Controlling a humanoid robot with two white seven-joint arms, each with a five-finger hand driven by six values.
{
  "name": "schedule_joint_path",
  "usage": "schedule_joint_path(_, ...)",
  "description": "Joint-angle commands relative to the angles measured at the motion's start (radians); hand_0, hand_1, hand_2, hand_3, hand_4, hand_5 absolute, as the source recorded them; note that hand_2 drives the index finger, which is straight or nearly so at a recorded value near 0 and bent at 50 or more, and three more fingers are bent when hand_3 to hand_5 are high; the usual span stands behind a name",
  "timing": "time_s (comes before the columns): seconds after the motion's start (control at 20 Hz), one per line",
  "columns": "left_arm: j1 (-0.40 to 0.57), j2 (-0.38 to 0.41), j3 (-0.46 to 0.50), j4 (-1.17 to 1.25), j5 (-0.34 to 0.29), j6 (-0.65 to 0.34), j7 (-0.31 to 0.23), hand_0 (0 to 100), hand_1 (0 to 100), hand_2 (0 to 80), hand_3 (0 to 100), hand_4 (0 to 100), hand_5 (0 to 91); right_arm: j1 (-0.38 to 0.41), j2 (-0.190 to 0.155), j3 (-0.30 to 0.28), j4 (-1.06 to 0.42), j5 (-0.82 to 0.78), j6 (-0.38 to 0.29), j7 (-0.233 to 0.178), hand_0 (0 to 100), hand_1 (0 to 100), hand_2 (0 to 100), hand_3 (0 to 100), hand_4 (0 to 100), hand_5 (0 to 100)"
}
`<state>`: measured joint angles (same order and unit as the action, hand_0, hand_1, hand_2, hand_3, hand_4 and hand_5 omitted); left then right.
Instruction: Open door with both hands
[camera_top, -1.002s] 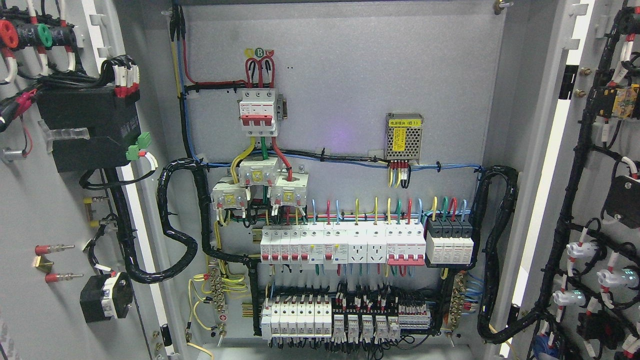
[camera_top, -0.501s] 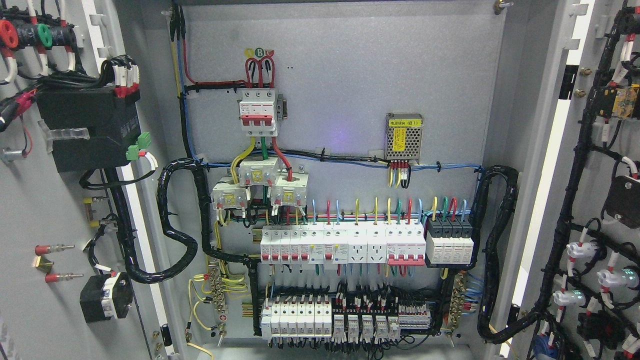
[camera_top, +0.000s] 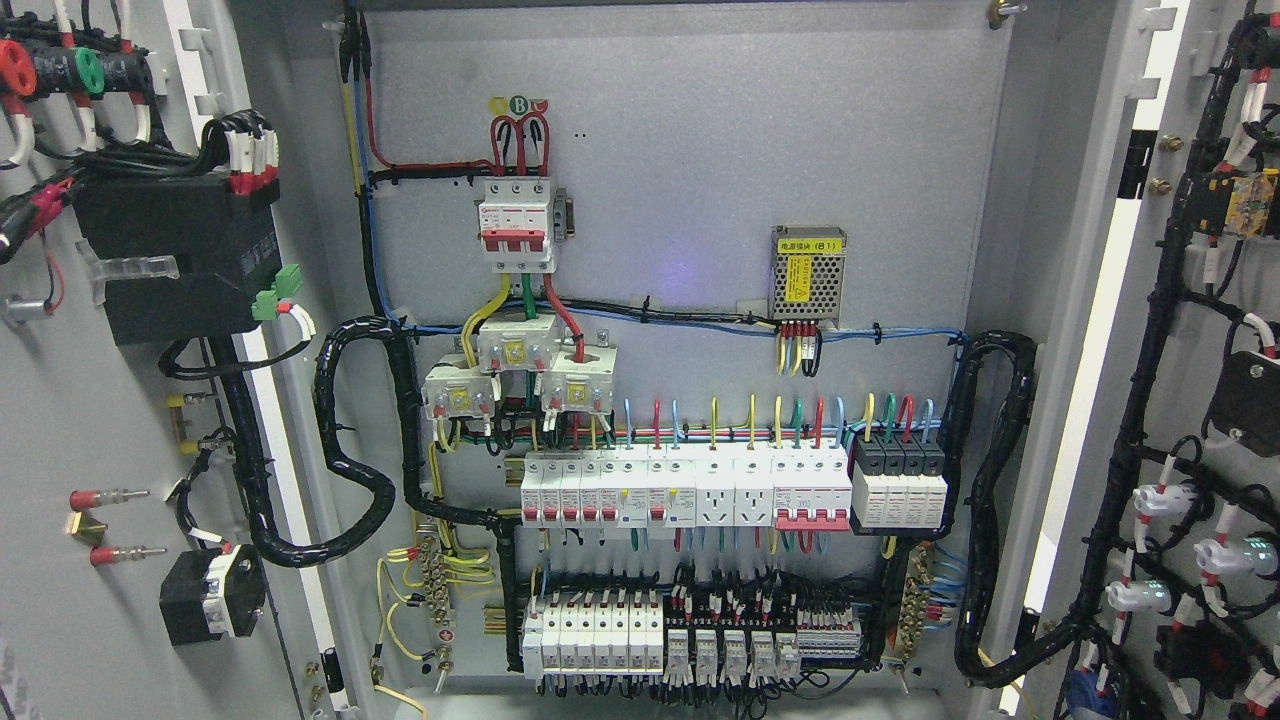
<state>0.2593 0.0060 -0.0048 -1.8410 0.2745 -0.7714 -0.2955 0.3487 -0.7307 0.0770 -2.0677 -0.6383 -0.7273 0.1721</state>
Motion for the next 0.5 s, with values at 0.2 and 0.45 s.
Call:
schedule_joint_path(0.2,0.003,0.058,0.014,-0.001,0.051,-0.249,-0.005,0,0,0.0,0,4,0.0,0.006,-0.001,0.0,0.0,-0.001,0.0,0.0,0,0,0,0,0,0)
schedule_joint_path(0.45,0.084,0.046,-0.006,-0.015,0.045,-0.261,-0.007,0,0,0.0,0,4,0.0,0.007,-0.001,0.0,0.001,-0.001,0.0,0.001,0,0,0,0,0,0)
